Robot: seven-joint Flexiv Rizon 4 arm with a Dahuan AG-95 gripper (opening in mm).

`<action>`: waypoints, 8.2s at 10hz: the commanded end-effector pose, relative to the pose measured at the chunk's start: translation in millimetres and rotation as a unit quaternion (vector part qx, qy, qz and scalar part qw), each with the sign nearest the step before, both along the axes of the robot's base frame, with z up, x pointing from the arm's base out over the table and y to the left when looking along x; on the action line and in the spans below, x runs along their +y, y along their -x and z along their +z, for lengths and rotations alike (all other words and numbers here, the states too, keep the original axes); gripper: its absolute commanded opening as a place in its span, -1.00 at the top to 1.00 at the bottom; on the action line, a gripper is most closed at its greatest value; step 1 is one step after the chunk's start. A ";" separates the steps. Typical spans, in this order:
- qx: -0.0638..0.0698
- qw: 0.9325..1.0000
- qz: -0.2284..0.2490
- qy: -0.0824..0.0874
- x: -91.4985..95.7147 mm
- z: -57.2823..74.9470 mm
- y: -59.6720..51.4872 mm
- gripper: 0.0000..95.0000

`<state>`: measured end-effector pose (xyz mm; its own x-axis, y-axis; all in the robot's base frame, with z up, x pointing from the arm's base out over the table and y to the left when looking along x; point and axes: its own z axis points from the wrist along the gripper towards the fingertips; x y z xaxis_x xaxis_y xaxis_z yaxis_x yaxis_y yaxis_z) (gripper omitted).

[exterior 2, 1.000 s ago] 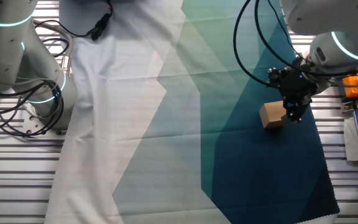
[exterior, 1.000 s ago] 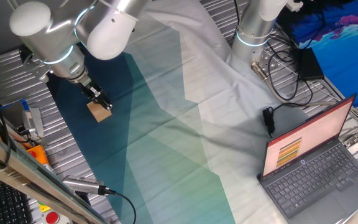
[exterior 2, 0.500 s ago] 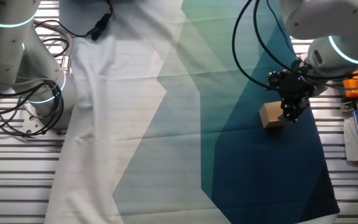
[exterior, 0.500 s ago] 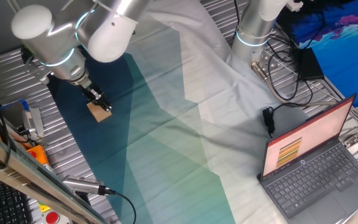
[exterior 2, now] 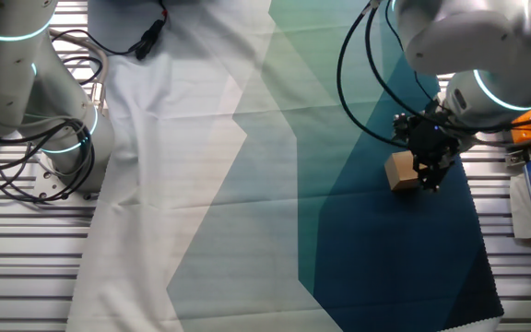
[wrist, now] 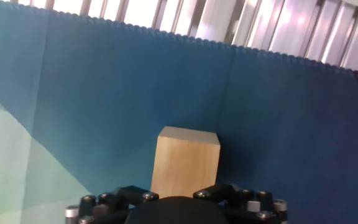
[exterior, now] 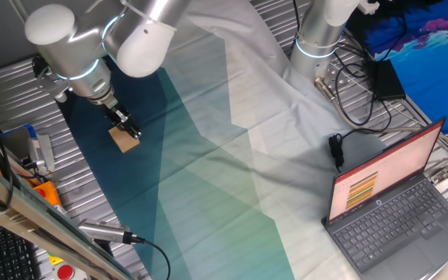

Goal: Pick up one small block

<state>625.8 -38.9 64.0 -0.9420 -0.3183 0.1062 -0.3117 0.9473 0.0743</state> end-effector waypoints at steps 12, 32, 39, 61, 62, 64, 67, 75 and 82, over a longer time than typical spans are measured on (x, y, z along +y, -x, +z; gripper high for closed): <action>0.001 1.000 -0.005 0.004 -2.8 -25.5 -14.2 -0.60; -0.002 0.999 -0.047 0.001 6.0 35.5 4.6 1.00; 0.002 0.999 -0.040 0.001 4.5 48.3 4.0 1.00; 0.017 0.999 -0.036 -0.030 56.6 44.4 90.5 1.00; 0.018 0.999 -0.036 -0.030 56.6 44.4 90.5 1.00; 0.018 0.999 -0.029 -0.028 56.6 44.4 90.5 1.00; 0.023 0.999 -0.029 -0.023 56.5 44.1 90.5 1.00; 0.042 0.998 0.022 -0.040 56.5 44.1 90.5 1.00; 0.040 0.998 -0.012 -0.038 71.5 45.1 124.5 1.00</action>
<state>496.8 32.1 109.4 -0.9407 -0.3016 0.1554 -0.2758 0.9465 0.1674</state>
